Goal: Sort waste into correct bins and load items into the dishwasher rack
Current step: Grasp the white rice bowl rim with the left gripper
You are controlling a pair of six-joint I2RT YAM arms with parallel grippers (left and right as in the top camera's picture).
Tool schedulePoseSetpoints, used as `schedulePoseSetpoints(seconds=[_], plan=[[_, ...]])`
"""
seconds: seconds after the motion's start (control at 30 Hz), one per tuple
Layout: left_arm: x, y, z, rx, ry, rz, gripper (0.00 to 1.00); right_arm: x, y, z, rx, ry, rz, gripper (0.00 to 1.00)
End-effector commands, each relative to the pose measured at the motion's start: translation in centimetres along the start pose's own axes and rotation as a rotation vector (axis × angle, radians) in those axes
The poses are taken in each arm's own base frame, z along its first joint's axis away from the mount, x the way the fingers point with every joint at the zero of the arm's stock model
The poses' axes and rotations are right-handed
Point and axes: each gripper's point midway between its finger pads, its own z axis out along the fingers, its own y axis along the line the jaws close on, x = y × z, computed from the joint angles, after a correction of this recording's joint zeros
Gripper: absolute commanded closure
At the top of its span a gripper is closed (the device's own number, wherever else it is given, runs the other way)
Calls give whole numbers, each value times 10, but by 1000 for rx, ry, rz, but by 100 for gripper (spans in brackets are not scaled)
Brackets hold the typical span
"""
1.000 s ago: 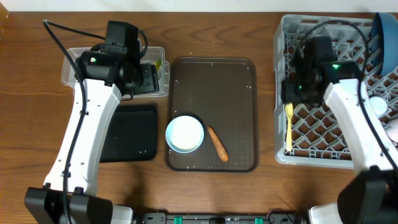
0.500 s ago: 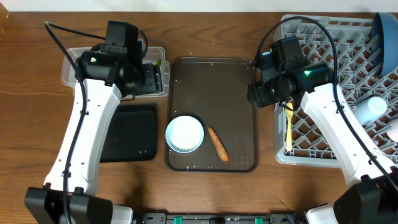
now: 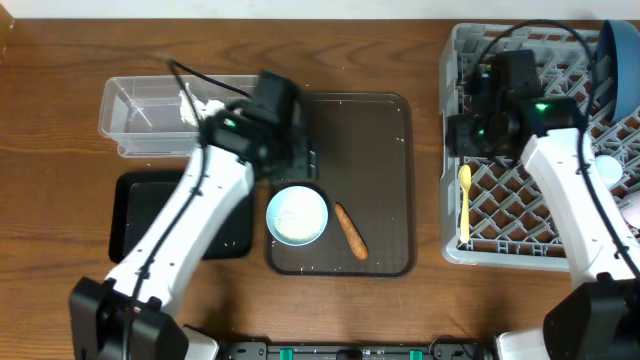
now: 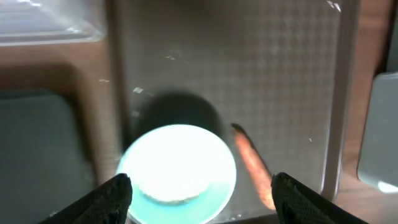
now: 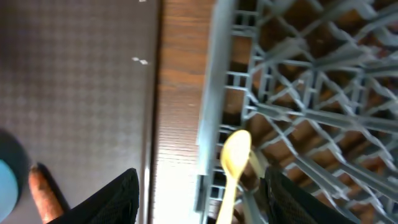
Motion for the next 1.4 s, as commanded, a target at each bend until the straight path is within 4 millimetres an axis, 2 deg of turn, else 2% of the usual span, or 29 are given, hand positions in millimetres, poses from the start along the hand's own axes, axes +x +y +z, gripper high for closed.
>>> schedulePoseSetpoints(seconds=[0.0,0.17,0.33,0.43,0.57,0.7,0.83,0.97,1.3,1.37], plan=[[17,-15,23,6,45,-11,26,3,-9,4,18,17,41,38],[37,-29,61,-15,103,0,27,4,-9,4,18,18,40,38],[51,-20,92,-117,161,-21,27,6,-9,4,19,29,41,38],[56,-16,103,-144,185,-43,27,7,-9,4,19,33,41,37],[59,-13,115,-160,205,-56,39,7,-9,4,20,33,41,38],[61,-11,122,-169,218,-56,51,7,-9,4,20,34,40,37],[63,-9,127,-176,227,-56,57,7,-9,4,20,34,40,37],[61,-10,128,-172,222,-56,72,8,-9,4,20,36,41,37],[55,-3,128,-211,187,-48,93,8,-9,4,20,37,40,37],[55,-3,128,-214,184,-48,94,8,-9,4,20,37,40,38]])
